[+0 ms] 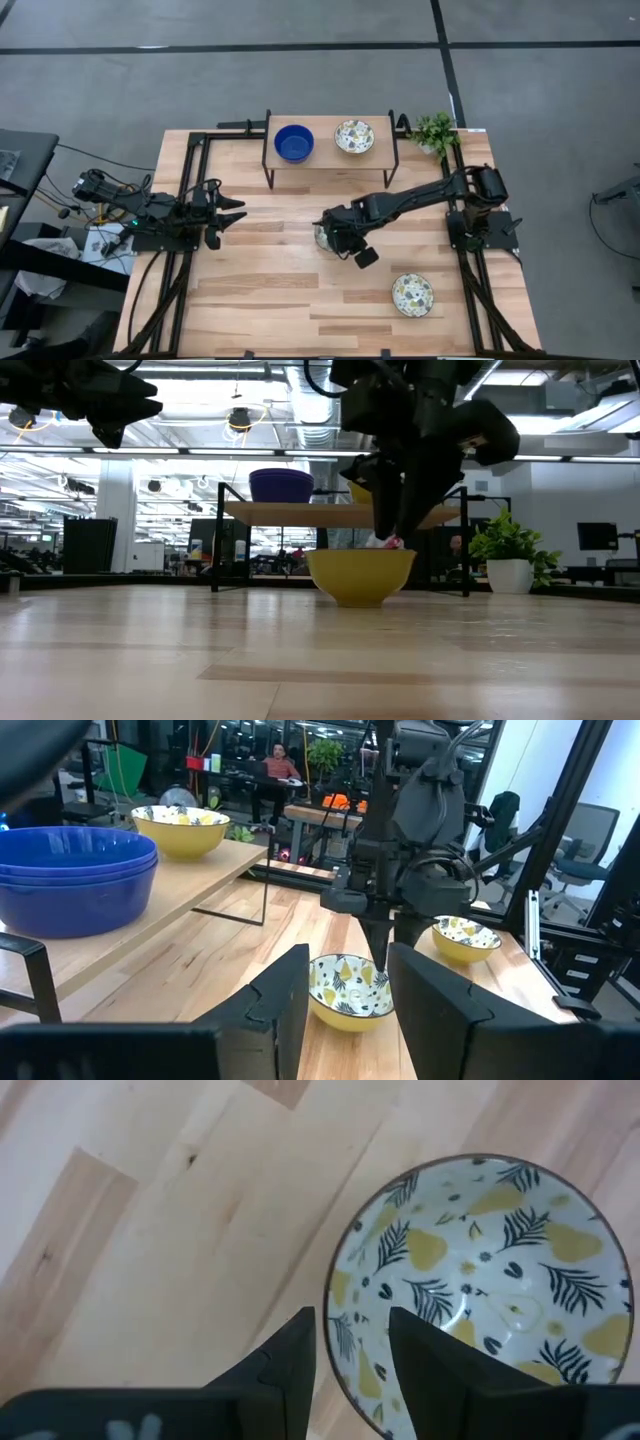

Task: Pick & Place Mini bowls
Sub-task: Stack the top yellow patterned bowl on the yellow patterned bowl on the shelf

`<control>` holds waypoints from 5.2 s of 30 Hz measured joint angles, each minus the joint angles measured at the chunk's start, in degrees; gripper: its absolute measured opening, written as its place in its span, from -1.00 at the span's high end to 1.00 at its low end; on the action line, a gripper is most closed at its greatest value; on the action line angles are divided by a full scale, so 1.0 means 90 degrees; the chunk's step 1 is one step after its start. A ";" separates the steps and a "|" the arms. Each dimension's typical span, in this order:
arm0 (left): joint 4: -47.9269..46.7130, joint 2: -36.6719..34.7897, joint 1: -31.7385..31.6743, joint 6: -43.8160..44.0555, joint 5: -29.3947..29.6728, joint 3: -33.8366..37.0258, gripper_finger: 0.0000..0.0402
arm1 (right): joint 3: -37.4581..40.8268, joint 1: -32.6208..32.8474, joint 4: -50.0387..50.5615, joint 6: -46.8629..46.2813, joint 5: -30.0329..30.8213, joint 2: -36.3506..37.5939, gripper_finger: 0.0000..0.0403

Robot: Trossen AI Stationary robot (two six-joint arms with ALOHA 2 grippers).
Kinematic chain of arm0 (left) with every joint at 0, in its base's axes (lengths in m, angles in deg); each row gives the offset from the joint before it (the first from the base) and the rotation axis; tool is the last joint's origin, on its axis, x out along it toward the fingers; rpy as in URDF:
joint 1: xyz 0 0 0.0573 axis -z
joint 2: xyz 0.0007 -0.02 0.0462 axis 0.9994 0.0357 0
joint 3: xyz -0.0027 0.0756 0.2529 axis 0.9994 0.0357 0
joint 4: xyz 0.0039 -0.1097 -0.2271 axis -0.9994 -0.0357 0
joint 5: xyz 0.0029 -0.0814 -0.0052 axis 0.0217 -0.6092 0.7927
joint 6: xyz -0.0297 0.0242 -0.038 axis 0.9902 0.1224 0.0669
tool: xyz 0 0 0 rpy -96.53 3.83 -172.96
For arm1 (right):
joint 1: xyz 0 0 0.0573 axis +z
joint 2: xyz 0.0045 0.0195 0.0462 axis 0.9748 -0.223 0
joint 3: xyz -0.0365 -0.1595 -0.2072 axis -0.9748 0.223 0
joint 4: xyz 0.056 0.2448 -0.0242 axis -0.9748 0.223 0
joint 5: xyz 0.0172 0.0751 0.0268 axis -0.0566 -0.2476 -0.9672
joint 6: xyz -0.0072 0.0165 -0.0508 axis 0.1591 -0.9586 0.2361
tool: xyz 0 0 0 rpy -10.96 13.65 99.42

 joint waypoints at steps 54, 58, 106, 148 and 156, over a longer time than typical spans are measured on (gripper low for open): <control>0.0075 0.0061 0.0002 0.0046 0.0000 0.0000 0.32 | -0.0823 0.0313 0.0534 0.0302 0.1513 -0.0686 0.99; 0.0075 0.0061 0.0002 0.0046 0.0000 0.0000 0.32 | -0.1254 0.0313 0.0817 0.0330 0.1525 -0.0682 0.99; 0.0125 0.0195 0.0002 0.0051 0.0000 0.0000 0.32 | -0.5595 -0.0748 0.5175 0.0838 0.3961 -0.0247 1.00; 0.0248 -0.0471 0.0001 -0.1323 -0.1475 -0.0010 0.32 | -0.4696 -0.3138 0.4170 0.1284 0.1947 -0.0181 1.00; 0.0218 -0.0476 0.0002 -0.1284 -0.1649 -0.0010 0.32 | -0.4694 -0.3155 0.4112 0.1302 0.1698 -0.0215 1.00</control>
